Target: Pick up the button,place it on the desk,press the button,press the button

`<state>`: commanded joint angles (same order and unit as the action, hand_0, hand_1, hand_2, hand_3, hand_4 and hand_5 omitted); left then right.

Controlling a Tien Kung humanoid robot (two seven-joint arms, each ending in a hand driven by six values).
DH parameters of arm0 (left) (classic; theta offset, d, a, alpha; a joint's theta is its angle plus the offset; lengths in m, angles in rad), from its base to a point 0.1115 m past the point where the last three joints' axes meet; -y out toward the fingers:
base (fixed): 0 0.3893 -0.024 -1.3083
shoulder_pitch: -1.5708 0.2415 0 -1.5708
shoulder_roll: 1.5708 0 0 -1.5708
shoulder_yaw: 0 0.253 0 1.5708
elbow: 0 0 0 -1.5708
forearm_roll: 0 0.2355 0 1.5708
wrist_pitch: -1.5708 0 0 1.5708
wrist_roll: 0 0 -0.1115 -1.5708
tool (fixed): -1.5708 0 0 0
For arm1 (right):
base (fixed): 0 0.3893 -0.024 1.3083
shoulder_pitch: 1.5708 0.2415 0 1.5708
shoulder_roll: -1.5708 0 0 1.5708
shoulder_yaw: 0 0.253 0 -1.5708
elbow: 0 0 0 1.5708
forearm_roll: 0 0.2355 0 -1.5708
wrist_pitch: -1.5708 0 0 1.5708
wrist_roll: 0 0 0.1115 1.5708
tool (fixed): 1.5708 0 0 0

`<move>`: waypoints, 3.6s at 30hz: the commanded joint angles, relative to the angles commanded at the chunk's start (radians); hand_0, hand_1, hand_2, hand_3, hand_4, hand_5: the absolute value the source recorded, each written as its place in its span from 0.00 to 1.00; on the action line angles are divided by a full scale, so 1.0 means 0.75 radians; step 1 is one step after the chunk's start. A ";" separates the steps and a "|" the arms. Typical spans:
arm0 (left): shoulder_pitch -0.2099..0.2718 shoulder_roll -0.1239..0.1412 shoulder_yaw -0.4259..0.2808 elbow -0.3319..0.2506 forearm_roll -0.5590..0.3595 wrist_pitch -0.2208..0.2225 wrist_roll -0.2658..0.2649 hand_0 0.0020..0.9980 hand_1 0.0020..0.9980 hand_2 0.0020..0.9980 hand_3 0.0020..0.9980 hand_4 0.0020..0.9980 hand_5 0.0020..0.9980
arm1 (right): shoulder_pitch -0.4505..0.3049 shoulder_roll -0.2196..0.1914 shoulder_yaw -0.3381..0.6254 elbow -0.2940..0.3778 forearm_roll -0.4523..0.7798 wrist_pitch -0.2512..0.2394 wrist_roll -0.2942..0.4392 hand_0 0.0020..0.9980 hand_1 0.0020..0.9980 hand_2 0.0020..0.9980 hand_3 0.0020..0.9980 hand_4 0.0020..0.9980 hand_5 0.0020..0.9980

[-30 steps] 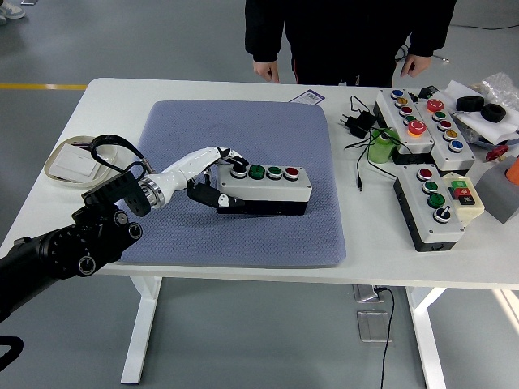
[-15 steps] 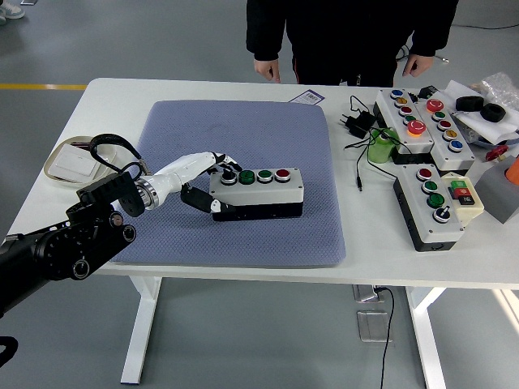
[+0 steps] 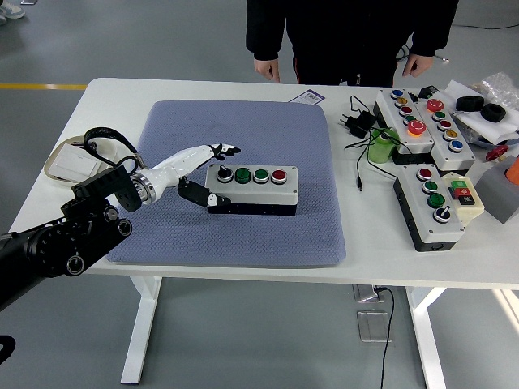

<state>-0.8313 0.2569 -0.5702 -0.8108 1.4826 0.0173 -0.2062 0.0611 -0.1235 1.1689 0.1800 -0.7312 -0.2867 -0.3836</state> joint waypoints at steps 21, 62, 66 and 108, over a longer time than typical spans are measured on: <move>0.066 0.065 -0.362 -0.487 0.255 0.015 0.246 0.63 0.67 0.73 0.98 0.56 0.02 | -0.001 0.001 0.001 0.000 0.004 0.001 0.003 0.64 0.51 0.55 0.59 0.25 0.36; -0.027 0.054 -0.072 -0.604 0.221 -0.332 0.692 0.01 0.00 0.03 0.88 0.50 0.07 | -0.012 -0.002 -0.017 0.000 0.010 0.001 -0.003 0.64 0.51 0.55 0.59 0.25 0.36; -0.030 0.049 -0.066 -0.595 0.220 -0.332 0.691 0.00 0.00 0.03 0.88 0.50 0.07 | -0.010 -0.002 -0.018 0.000 0.011 0.001 -0.003 0.64 0.51 0.55 0.59 0.25 0.36; -0.033 -0.066 -0.098 -0.566 0.188 -0.187 0.604 0.00 0.00 0.03 0.81 0.45 0.00 | 0.005 -0.003 -0.009 0.000 0.004 0.002 0.000 0.64 0.51 0.55 0.59 0.25 0.36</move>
<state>-0.8558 0.2072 -0.6435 -1.2352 1.6233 -0.1232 0.2471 0.0646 -0.1260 1.1618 0.1800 -0.7280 -0.2854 -0.3834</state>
